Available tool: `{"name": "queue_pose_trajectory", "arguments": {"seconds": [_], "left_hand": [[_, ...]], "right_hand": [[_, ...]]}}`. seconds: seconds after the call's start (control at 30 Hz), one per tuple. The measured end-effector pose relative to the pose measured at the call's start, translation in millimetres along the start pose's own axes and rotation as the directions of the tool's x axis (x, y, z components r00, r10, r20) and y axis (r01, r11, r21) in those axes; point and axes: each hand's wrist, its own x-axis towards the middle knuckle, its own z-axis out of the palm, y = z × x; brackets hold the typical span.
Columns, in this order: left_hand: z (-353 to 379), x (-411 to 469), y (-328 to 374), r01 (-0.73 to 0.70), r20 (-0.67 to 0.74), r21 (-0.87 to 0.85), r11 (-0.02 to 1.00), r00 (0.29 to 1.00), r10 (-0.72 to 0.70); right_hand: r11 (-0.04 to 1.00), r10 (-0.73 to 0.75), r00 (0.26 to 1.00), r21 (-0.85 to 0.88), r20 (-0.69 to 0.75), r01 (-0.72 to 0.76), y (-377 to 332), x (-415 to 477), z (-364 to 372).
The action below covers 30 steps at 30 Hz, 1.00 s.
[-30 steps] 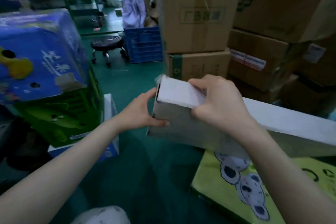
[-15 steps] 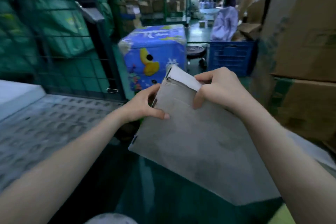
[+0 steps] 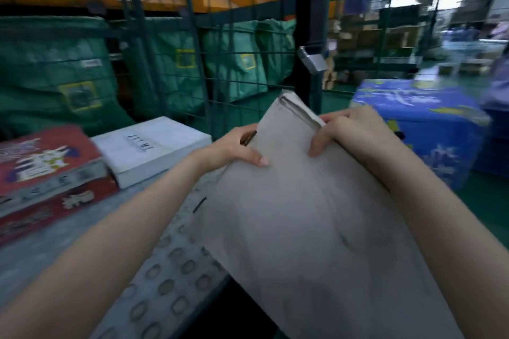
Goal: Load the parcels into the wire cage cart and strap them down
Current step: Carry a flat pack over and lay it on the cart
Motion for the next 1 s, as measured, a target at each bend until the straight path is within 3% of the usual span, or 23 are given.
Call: {"name": "queue_pose_trajectory", "arguments": {"seconds": [0.37, 0.7, 0.87, 1.0], "left_hand": [[-147, -91, 12, 0.11, -0.351, -0.116, 0.987, 0.925, -0.145], [-218, -194, 53, 0.079, -0.607, -0.106, 0.991, 0.785, -0.127], [-249, -242, 89, 0.166, -0.671, 0.071, 0.984, 0.737, -0.076], [-261, -275, 106, 0.346, -0.736, 0.319, 0.882, 0.677, 0.001]], "right_hand": [[0.995, -0.092, 0.965, 0.056, 0.244, 0.081, -127, 64, 105], [0.951, -0.309, 0.843, 0.129, 0.44, 0.281, -229, 64, 175], [0.876, -0.473, 0.74, 0.164, 0.478, 0.454, -268, 55, 207], [0.814, -0.568, 0.636, 0.239, 0.523, 0.53, -267, 53, 241]]}}
